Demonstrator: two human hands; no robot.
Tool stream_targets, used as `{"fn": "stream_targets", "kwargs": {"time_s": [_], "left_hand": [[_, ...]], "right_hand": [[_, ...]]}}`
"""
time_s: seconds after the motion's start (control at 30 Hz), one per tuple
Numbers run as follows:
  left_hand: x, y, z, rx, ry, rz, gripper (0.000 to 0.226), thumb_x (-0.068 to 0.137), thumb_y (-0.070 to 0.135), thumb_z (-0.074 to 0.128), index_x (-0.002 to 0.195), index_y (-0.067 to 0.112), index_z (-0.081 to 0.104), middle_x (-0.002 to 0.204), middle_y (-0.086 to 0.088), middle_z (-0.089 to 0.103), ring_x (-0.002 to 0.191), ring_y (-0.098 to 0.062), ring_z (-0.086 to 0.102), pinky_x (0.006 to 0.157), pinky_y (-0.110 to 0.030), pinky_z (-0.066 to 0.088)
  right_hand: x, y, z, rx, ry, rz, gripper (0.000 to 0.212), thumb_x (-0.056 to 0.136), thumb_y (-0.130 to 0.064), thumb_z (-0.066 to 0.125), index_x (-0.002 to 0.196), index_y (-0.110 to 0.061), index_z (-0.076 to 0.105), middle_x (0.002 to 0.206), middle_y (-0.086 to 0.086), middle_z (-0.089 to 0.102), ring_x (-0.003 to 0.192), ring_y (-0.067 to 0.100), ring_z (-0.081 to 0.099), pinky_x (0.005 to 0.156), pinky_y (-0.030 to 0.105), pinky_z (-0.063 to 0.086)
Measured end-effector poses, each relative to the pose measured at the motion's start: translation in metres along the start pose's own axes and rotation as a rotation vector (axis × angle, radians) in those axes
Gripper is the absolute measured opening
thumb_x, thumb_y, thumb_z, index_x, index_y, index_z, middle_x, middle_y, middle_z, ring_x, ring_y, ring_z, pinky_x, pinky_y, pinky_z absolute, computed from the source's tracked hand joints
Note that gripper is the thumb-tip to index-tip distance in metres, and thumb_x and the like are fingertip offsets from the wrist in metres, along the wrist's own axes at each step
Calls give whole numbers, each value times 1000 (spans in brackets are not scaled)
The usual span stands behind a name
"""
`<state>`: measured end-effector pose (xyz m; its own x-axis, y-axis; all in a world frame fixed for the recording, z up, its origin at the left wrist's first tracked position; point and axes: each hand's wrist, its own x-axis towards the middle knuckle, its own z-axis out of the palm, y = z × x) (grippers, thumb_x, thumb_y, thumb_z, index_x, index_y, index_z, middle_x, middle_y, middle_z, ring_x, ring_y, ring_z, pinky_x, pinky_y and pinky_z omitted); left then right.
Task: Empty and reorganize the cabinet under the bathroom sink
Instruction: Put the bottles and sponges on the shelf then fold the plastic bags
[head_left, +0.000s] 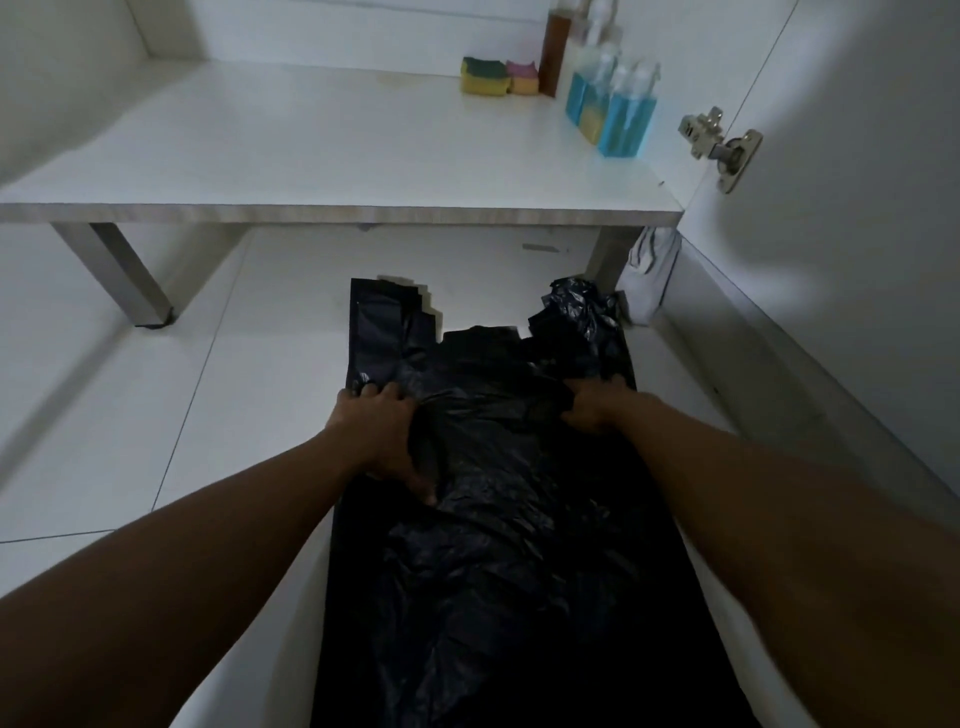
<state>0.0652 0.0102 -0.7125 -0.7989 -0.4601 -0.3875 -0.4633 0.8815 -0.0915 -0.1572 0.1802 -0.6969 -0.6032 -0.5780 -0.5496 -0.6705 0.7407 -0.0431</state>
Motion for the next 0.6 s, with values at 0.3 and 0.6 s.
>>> {"fn": "stream_targets", "kwargs": {"time_s": [0.3, 0.6], "left_hand": [[12, -14, 3, -440, 402, -362, 97, 66, 87, 53, 135, 19, 44, 136, -11, 46, 126, -33, 41, 101, -52, 35], [36, -38, -2, -1381, 249, -672, 63, 72, 24, 83, 122, -2, 53, 110, -18, 63, 94, -32, 65, 65, -34, 56]], "right_hand": [[16, 38, -29, 512, 296, 152, 80, 80, -58, 65, 138, -7, 43, 135, 19, 51, 119, 38, 52, 102, 47, 43], [21, 39, -34, 987, 111, 230, 38, 90, -7, 63, 123, 8, 53, 81, 15, 58, 66, 28, 60, 40, 28, 50]]}}
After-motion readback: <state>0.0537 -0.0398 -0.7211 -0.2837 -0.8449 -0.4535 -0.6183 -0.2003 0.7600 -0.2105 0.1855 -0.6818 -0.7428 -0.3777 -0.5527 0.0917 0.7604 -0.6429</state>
